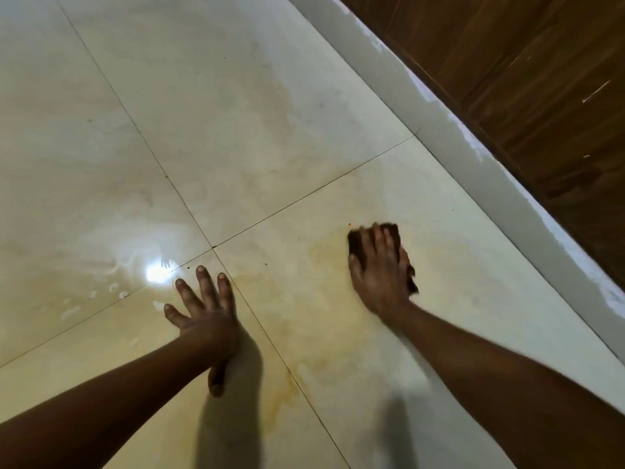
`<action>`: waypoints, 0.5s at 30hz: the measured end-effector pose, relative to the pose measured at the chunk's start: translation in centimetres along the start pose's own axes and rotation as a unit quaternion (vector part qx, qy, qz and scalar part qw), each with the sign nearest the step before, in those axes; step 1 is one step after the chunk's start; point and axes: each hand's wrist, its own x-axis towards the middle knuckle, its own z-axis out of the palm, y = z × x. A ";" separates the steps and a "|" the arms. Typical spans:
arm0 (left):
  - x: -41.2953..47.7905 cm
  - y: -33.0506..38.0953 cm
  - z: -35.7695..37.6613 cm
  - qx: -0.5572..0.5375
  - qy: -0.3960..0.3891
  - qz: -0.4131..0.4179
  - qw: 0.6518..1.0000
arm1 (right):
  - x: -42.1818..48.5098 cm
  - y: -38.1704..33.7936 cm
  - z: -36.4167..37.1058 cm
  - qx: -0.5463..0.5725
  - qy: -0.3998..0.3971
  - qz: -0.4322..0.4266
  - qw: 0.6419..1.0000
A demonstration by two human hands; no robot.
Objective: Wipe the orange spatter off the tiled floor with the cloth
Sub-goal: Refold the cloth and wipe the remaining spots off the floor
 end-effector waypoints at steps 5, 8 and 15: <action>1.4 0.1 0.6 0.003 -0.013 -0.013 1.000 | 0.1 -7.8 2.8 0.002 -0.026 -0.146 0.989; 1.1 0.0 0.6 -0.006 -0.020 0.013 1.000 | -7.8 -2.7 2.3 -0.012 -0.082 -0.293 0.952; 1.1 -1.2 -0.1 -0.004 0.037 0.088 0.995 | -1.6 -8.0 1.6 -0.004 -0.013 -0.121 0.993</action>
